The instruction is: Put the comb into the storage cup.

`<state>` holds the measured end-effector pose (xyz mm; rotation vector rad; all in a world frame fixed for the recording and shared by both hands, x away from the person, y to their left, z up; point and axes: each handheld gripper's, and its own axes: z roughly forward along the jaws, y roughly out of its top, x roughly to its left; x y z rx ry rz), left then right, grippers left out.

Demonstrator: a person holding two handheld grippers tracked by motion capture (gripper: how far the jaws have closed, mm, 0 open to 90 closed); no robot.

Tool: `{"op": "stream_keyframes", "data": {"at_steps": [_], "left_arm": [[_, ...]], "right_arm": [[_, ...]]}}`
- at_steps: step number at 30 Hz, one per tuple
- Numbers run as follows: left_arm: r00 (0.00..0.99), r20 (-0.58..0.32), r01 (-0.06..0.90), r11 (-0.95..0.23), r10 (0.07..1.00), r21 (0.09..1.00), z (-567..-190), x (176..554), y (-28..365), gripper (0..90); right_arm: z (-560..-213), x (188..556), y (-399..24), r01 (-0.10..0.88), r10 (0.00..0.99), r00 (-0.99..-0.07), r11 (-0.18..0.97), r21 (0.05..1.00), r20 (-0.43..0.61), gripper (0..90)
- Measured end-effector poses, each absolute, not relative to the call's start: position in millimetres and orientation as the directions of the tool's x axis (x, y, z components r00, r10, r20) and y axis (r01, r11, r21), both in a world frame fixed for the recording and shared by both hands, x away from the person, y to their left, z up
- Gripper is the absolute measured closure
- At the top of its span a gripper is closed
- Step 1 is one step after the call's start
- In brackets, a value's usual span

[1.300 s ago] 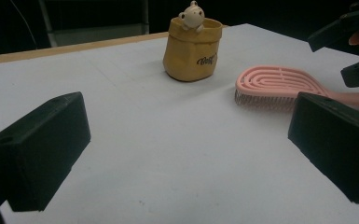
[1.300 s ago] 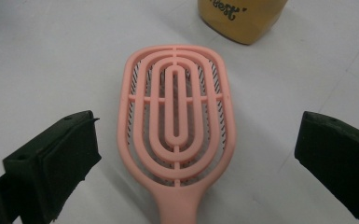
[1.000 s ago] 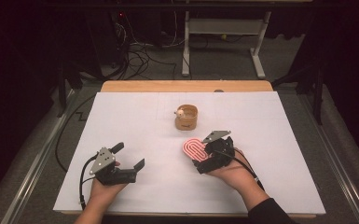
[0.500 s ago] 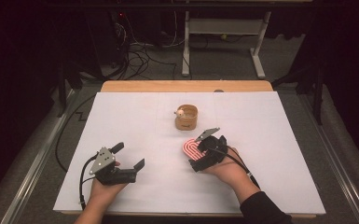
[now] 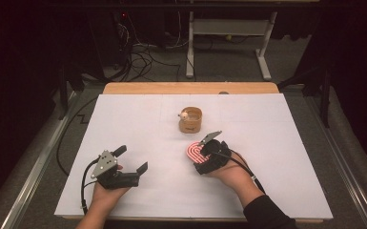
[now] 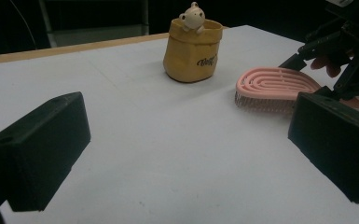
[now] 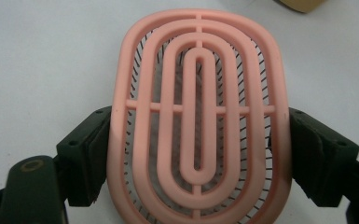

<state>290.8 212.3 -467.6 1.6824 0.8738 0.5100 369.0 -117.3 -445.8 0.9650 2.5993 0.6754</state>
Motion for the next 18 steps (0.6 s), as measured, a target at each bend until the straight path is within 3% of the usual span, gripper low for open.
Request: {"op": "stream_keyframes", "data": {"at_steps": [18], "left_arm": [[0.631,-0.107,0.287,-0.103,0.768,0.952,-467.5,290.7,212.8,0.0]], "right_arm": [[-450.5,370.4,-115.6,0.557,0.677,-0.728,0.678,0.480,-0.110,17.2]]}}
